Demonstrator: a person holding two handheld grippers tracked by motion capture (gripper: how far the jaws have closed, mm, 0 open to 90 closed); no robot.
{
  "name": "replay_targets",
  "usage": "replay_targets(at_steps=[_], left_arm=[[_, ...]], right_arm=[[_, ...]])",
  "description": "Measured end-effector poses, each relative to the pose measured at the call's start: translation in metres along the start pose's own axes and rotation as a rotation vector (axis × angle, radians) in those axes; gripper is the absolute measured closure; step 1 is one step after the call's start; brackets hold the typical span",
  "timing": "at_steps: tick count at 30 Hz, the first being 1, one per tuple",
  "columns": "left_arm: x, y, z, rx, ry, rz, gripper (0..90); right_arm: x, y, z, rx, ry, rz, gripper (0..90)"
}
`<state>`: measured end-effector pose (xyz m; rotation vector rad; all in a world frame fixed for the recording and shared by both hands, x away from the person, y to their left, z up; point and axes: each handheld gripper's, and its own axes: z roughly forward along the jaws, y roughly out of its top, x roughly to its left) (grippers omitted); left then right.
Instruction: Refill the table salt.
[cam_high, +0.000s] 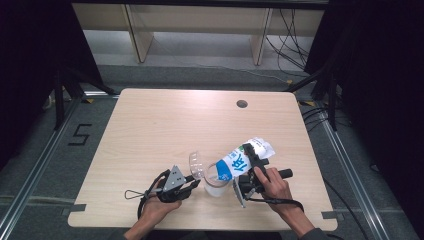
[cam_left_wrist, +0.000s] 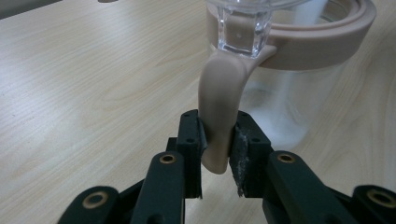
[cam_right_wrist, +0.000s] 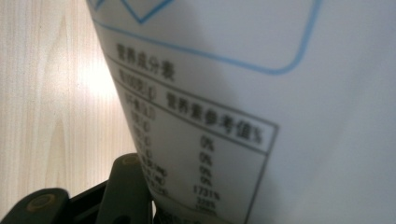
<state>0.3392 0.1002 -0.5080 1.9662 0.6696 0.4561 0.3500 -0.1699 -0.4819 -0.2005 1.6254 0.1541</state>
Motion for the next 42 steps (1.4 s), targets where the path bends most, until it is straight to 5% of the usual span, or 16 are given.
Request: replay_targets(at_steps=[7,9,10,11,12,13,15,18,19,25,27,31,33,36,37,42], left_arm=[[-0.0001,0.0001,-0.0001,0.000,0.001,0.000,74.4],[-0.0001,0.0001,0.0000,-0.001,0.001,0.000,74.4],[-0.0001,0.0001,0.0000,0.000,0.001,0.001,74.4],[0.0002,0.0001,-0.0002,0.002,0.003,0.004,74.4],[0.0000,0.0001,-0.0001,0.000,0.001,0.001,74.4],[0.0001,0.0001,-0.0002,0.002,0.003,0.003,74.4],[0.0004,0.0001,0.0000,0.001,0.001,0.007,74.4],[0.0000,0.0002,-0.0001,0.000,0.007,0.009,74.3],[0.0001,0.0003,-0.0002,0.001,0.006,0.009,74.3],[-0.0010,0.0000,0.0000,-0.004,0.008,-0.005,74.3],[-0.0010,0.0001,0.0000,-0.004,0.008,-0.006,74.3],[-0.0010,0.0001,0.0000,-0.004,0.008,-0.005,74.3],[-0.0008,0.0002,-0.0002,-0.002,0.006,-0.005,74.3],[-0.0010,0.0001,0.0000,-0.005,0.008,-0.006,74.3],[-0.0010,0.0001,0.0000,-0.005,0.008,-0.006,74.3],[-0.0010,0.0001,0.0000,-0.004,0.008,-0.005,74.3]], right_arm=[[0.0002,0.0004,-0.0009,0.003,0.003,0.001,53.5],[-0.0055,0.0020,0.0008,-0.030,-0.021,-0.083,53.5],[0.0003,0.0008,0.0001,-0.011,-0.001,-0.003,53.6],[0.0005,0.0010,-0.0004,-0.004,0.004,-0.002,53.7],[-0.0064,0.0016,0.0001,-0.016,-0.008,-0.105,53.8],[-0.0064,0.0016,0.0001,-0.016,-0.008,-0.105,53.8],[-0.0008,0.0007,-0.0002,-0.013,-0.007,-0.012,53.8],[-0.0007,0.0006,0.0000,-0.019,-0.006,-0.010,53.9],[-0.0070,0.0019,-0.0011,-0.005,0.003,-0.112,54.1],[-0.0049,0.0012,-0.0003,-0.012,0.002,-0.086,54.2],[-0.0006,0.0003,-0.0020,0.015,0.013,-0.025,54.3],[-0.0007,0.0003,-0.0021,0.016,0.013,-0.027,54.3],[-0.0058,0.0014,-0.0003,-0.017,-0.002,-0.100,54.4],[-0.0045,0.0012,-0.0009,-0.005,0.016,-0.078,54.5],[-0.0006,0.0005,-0.0023,0.020,0.027,-0.025,54.5],[0.0002,0.0000,-0.0005,-0.011,0.002,-0.024,54.6]])
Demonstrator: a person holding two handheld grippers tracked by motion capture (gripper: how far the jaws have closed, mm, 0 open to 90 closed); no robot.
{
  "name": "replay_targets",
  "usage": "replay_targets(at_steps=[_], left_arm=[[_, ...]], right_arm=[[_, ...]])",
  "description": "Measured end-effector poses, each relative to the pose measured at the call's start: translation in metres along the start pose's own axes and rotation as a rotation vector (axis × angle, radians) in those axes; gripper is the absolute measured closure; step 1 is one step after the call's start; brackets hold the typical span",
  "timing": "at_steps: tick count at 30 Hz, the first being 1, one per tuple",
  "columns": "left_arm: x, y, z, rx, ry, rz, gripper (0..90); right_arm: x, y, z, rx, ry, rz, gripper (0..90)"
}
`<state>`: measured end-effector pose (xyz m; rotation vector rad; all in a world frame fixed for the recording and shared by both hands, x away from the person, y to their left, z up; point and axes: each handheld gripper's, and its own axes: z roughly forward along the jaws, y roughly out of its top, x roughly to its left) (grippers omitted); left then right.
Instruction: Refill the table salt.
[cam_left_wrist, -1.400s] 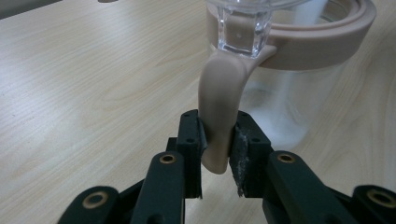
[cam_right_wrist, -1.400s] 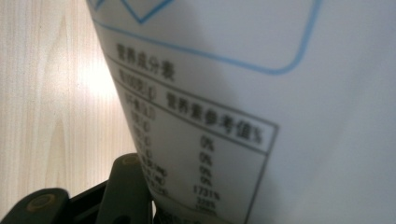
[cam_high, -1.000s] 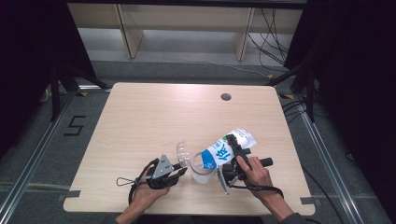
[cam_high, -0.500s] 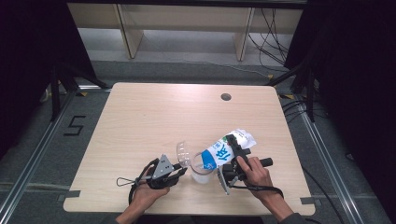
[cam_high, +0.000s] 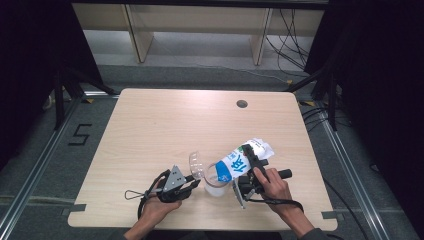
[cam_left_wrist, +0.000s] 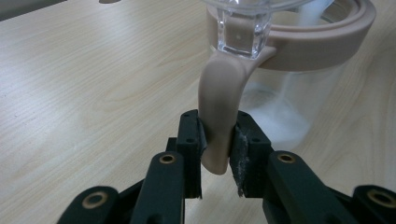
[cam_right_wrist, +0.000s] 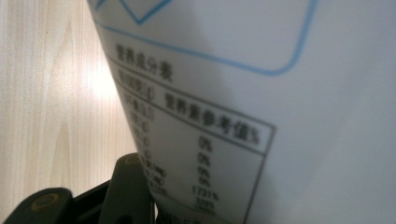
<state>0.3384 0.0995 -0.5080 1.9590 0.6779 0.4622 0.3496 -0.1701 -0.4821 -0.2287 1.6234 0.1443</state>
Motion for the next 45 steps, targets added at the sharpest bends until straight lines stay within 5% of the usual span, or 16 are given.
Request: replay_targets(at_steps=[4,6,10,12,13,14,45], left_arm=[[-0.0001,0.0000,0.0000,0.000,0.000,-0.001,74.3],[0.0000,0.0000,0.0000,0.000,0.000,0.000,74.3],[0.0005,0.0001,0.0001,0.001,-0.002,0.008,74.3],[0.0000,0.0000,0.0001,0.000,0.000,0.000,74.3],[0.0000,0.0000,0.0001,0.000,0.000,0.000,74.3],[0.0003,-0.0001,0.0002,-0.001,-0.005,-0.001,74.3],[-0.0001,0.0001,-0.0002,0.003,0.002,0.004,74.3]], right_arm=[[-0.0007,0.0000,0.0003,-0.006,0.000,-0.011,54.6],[-0.0012,0.0008,-0.0026,0.043,0.041,-0.001,54.7],[-0.0010,0.0000,0.0005,-0.008,0.002,-0.017,54.8],[-0.0020,0.0009,-0.0019,0.030,0.036,-0.015,54.8],[-0.0017,0.0001,0.0007,-0.011,0.002,-0.026,54.8],[0.0001,0.0001,0.0000,-0.002,0.004,0.002,54.8],[-0.0015,0.0006,-0.0009,0.009,0.015,-0.024,55.2]])
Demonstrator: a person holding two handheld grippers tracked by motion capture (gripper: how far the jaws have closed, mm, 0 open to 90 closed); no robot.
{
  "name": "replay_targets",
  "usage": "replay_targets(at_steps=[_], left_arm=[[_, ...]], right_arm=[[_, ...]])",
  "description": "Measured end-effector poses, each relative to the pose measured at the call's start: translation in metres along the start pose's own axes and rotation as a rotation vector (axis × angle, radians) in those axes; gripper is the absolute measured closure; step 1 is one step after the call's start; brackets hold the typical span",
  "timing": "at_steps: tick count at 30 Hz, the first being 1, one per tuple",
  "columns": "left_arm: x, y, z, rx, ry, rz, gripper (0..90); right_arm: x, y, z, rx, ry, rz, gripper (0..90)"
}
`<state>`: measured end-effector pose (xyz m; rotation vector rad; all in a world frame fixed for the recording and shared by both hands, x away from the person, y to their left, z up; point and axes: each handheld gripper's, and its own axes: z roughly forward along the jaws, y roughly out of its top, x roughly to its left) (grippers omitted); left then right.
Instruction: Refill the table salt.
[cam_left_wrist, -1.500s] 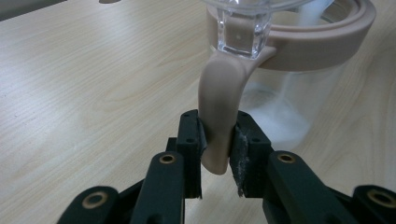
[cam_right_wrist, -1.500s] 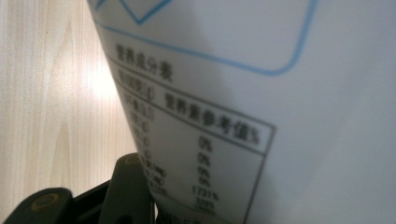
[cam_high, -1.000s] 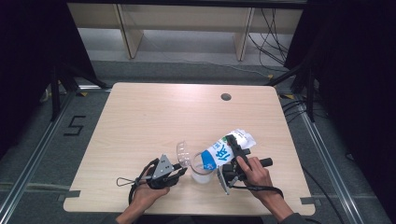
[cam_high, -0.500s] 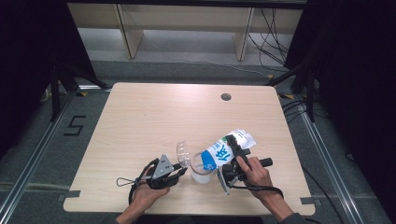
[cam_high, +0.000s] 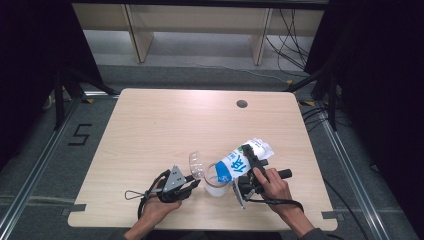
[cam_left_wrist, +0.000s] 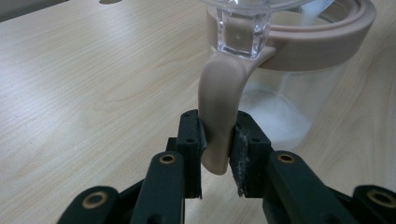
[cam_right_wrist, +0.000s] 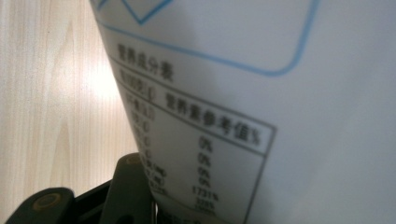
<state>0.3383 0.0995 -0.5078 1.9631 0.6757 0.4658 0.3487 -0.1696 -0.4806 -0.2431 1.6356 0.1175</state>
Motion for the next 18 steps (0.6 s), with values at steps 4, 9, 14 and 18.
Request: replay_targets(at_steps=[4,9,14,18], left_arm=[[0.0000,0.0001,-0.0001,0.000,0.000,0.001,74.3],[0.0000,0.0001,0.0000,0.000,0.000,0.000,74.3],[0.0000,0.0001,0.0000,0.000,0.000,0.001,74.3],[0.0001,0.0001,0.0000,0.000,0.000,0.001,74.3]], right_arm=[[0.0010,-0.0001,-0.0006,0.003,-0.008,0.014,55.3],[0.0007,-0.0002,-0.0005,0.002,-0.008,0.010,55.4],[0.0012,-0.0003,-0.0009,0.008,-0.006,0.014,55.6],[0.0010,-0.0003,-0.0010,0.009,-0.005,0.013,55.7]])
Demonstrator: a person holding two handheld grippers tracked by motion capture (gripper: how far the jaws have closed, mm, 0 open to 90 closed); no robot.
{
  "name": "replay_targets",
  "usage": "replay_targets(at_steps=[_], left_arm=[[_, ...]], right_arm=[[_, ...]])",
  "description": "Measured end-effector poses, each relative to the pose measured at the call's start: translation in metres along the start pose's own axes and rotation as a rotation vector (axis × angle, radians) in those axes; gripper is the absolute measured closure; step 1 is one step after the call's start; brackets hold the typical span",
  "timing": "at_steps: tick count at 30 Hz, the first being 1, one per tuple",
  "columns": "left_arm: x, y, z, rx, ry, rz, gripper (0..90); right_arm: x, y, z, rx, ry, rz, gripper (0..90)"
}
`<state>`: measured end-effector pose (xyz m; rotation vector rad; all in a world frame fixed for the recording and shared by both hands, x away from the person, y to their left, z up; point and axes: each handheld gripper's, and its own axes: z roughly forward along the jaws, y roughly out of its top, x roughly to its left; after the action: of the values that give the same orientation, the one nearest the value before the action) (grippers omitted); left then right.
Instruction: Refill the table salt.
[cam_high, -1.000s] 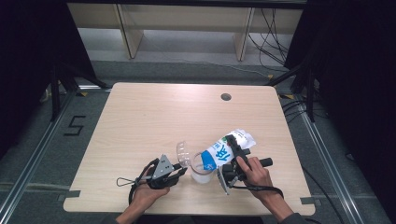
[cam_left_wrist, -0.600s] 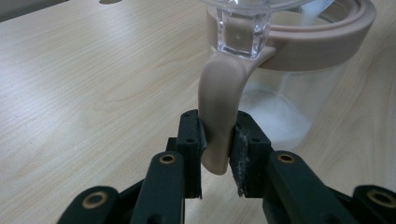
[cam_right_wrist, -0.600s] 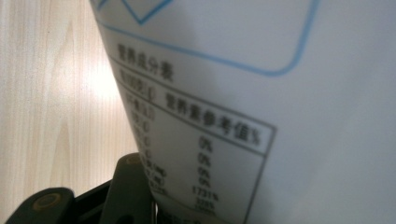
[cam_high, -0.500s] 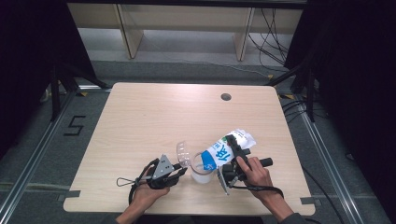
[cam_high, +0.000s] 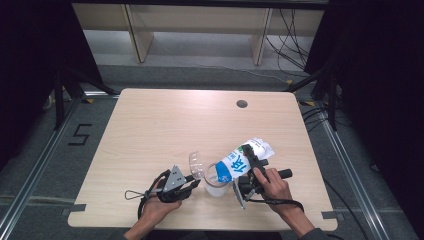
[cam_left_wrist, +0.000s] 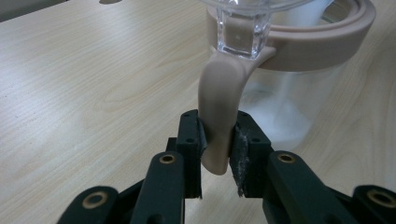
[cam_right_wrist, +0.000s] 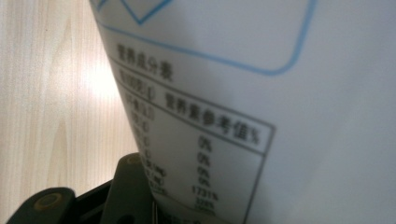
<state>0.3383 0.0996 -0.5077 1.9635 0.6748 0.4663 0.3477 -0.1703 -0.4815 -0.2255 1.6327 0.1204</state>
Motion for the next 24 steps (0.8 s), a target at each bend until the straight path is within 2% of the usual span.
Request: replay_targets(at_steps=[24], left_arm=[[0.0000,-0.0001,0.0002,-0.002,0.000,-0.005,74.4]], right_arm=[[-0.0002,0.0001,0.0000,-0.001,0.003,0.001,56.3]])
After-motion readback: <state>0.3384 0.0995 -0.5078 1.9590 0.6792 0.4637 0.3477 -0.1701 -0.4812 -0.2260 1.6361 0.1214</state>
